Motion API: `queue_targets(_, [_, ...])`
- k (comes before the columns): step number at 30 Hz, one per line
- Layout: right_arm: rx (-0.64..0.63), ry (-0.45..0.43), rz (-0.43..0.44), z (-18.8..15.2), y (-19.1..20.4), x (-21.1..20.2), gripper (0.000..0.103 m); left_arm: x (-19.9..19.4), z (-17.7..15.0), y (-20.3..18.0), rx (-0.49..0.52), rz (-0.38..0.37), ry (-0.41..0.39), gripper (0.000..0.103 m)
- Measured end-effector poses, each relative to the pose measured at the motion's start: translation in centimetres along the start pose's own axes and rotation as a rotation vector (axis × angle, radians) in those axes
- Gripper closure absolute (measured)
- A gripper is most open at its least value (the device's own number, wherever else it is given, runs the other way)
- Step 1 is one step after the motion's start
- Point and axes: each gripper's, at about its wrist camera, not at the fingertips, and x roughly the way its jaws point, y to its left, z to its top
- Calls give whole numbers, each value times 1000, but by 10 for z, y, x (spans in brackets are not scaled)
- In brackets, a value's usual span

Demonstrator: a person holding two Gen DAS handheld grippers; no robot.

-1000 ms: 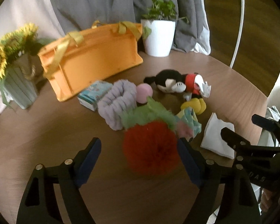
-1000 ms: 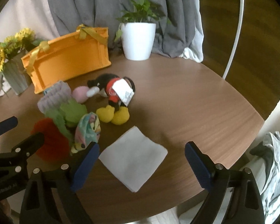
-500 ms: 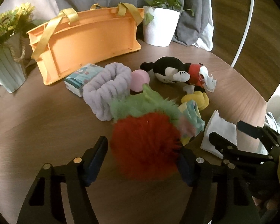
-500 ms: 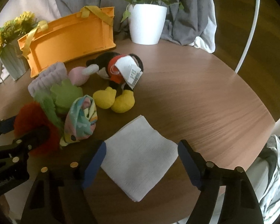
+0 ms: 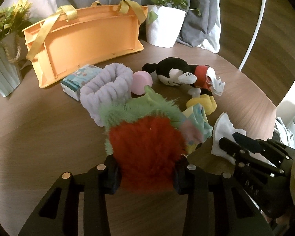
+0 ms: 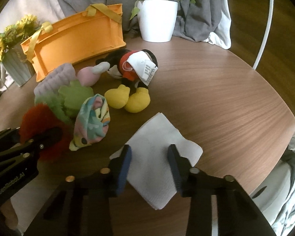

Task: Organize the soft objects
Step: 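Grasp the red fluffy pom-pom with the left tool while the right tool grasps the white cloth, then carry both held items into the orange crate and open both tools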

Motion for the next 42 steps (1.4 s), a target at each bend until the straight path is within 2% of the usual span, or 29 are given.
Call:
queue_targets(1, [-1,-1,4,0,1,0,81,-1,0,0,1,-2,0,64])
queue_targets(3, [0,0,12,1,1,0,88,-3,1,1,-2,-5,-3,64])
queue_targets(7, [24,13,22,3,0,-2,92,-9,4,0,7,-8,-18,65])
queue_targets(17, [35,-33,40,12,6,-32,93,-44,14,2,22,-15,-81,65])
queue_targets(28, [38,-169,67,34,19,-79,93,-90,35,5,21,-21,-201,65])
queue_targets(36, [-4,-260,134,62,24,-94,93,-113,58,3,-24,72,-293,65])
queue_targets(42, [-97,-331,247,96,23,-99,93,-132,75,-4,-113,188,-362,65])
